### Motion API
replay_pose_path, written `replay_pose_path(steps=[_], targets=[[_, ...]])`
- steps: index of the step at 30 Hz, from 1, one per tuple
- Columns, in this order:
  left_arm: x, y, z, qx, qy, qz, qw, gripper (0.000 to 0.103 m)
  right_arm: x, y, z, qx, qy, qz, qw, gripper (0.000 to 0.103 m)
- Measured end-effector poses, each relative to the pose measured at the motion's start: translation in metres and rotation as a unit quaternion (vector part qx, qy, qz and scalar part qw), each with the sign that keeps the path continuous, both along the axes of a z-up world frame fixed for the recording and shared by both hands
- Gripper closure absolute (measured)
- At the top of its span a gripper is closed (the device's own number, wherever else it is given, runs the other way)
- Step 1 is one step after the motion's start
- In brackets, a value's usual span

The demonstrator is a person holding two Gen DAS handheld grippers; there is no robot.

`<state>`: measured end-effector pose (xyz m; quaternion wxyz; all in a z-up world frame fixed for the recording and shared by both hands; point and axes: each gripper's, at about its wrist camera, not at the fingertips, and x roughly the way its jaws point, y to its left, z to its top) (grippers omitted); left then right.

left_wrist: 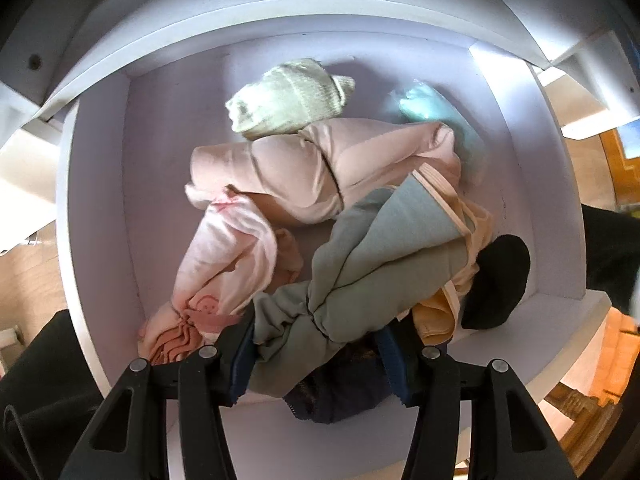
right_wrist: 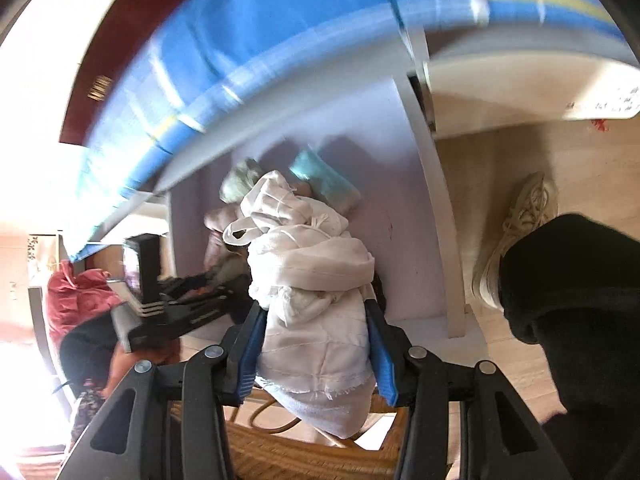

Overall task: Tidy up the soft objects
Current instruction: 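Lift the white cloth with the right gripper up over the gold box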

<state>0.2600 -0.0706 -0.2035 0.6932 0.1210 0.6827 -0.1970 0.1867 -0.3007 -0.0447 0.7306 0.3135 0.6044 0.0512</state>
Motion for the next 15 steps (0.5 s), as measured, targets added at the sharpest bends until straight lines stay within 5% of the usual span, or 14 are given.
replay_pose_path(steps=[15], targets=[[-0.003, 0.021, 0.011, -0.015, 0.004, 0.026, 0.9996, 0.048, 0.066, -0.03, 0.171, -0.053, -0.127, -0.034, 0.99, 0.056]])
